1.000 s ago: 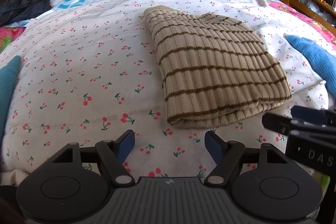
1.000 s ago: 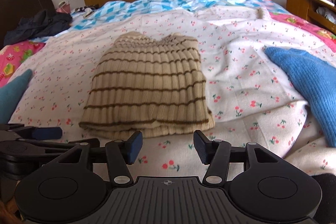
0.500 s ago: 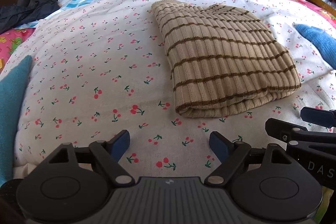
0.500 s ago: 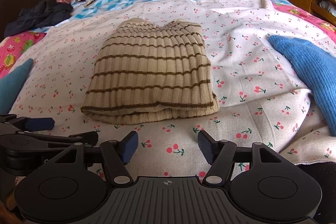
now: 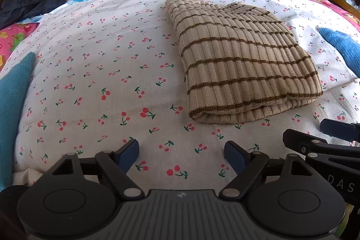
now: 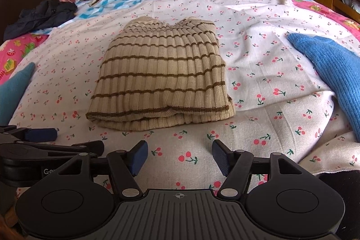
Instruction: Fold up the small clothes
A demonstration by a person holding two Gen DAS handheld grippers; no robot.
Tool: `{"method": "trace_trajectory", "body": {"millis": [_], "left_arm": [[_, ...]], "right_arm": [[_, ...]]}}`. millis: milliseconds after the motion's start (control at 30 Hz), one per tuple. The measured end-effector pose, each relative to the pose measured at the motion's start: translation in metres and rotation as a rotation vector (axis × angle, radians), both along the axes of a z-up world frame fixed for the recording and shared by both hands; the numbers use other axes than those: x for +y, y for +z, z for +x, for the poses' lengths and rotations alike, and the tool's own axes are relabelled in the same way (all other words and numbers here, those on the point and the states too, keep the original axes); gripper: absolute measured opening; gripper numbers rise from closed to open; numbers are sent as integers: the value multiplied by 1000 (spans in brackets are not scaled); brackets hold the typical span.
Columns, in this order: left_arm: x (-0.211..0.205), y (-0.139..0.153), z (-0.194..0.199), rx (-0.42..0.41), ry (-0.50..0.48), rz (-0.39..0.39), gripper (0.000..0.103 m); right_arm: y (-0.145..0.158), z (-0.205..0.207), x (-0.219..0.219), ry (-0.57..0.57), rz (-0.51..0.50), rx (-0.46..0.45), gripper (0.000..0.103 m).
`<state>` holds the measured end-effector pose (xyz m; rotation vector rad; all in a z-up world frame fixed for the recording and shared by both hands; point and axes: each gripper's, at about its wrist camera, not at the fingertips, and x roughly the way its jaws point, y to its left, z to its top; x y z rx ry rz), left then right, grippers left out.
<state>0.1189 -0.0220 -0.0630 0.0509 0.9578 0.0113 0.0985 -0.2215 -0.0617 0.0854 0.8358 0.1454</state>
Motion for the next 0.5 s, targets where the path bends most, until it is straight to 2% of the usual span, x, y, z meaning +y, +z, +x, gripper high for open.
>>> {"method": "trace_trajectory", "body": {"millis": [500], "left_arm": [[0, -1, -1, 2, 2, -2, 87]], "right_arm": [[-1, 0, 0, 1, 3, 7, 64]]}}
